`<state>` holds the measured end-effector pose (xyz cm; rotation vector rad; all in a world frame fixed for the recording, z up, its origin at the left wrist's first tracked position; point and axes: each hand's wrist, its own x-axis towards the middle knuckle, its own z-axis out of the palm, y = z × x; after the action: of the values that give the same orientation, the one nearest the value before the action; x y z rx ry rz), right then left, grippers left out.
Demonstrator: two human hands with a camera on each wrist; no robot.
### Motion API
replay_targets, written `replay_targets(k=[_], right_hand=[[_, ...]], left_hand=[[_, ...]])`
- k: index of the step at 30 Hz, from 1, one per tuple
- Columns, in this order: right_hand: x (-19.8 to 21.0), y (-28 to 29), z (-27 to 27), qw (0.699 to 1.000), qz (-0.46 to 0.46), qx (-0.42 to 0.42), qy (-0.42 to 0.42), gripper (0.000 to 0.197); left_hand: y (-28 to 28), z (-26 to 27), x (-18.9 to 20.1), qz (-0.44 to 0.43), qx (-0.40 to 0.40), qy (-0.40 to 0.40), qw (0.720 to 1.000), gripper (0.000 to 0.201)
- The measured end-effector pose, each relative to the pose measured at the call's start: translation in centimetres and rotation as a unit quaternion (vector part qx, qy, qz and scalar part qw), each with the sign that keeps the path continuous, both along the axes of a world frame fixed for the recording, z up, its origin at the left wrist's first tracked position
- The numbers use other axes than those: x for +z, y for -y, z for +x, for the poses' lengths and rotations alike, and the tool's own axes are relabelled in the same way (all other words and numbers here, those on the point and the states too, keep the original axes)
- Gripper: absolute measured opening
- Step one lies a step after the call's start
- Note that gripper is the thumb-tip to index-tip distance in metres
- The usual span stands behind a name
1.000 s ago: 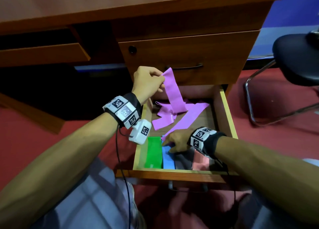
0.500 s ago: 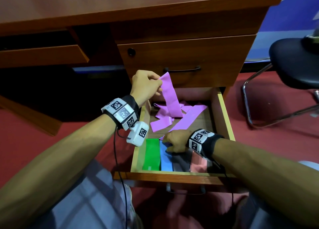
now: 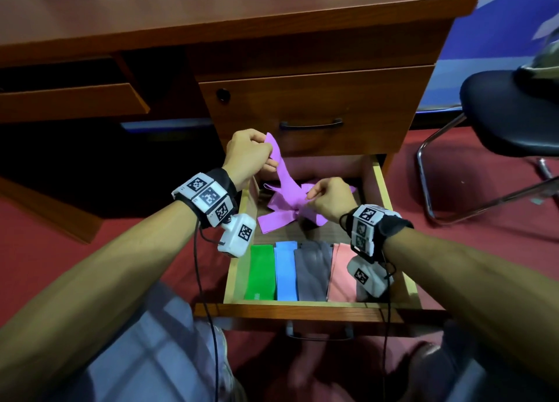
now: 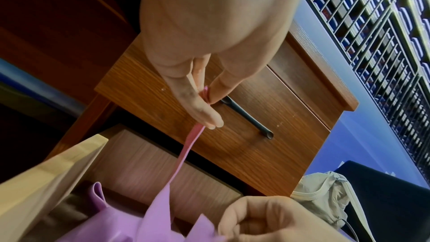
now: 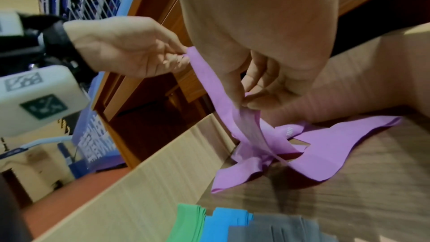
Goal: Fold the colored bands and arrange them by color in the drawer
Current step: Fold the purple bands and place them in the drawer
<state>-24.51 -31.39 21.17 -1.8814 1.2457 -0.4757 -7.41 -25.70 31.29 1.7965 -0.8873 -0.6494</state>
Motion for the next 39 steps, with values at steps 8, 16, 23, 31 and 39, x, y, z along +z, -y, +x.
replay_targets(k=[8, 16, 23, 31, 39], right_hand=[[5.5, 1.1, -0.7, 0.969, 0.044, -0.154, 0.189, 0.013], [11.6, 0.3, -1.3, 0.93, 0.02, -0.137, 0.34, 0.022], [10.0, -2.7, -2.0, 0.972, 0.138, -0.042, 0.188, 0.012], [8.2, -3.3, -3.7, 0.976, 0.149, -0.025, 0.156, 0.011], [8.1, -4.5, -3.9, 0.98, 0.147, 0.023, 0.135, 0.01]], left_hand=[[-0.8, -1.3, 0.8, 0.066, -0.023, -0.061, 0.996, 0.014], [-2.0, -4.0, 3.3, 0.021, -0.03, -0.135, 0.99, 0.019], [-4.8, -6.3, 1.8, 0.082, -0.039, -0.207, 0.974, 0.005], [-6.4, -6.0, 0.5, 0.132, -0.046, -0.219, 0.966, 0.013], [-7.9, -5.8, 0.5, 0.158, -0.062, -0.273, 0.947, 0.01]])
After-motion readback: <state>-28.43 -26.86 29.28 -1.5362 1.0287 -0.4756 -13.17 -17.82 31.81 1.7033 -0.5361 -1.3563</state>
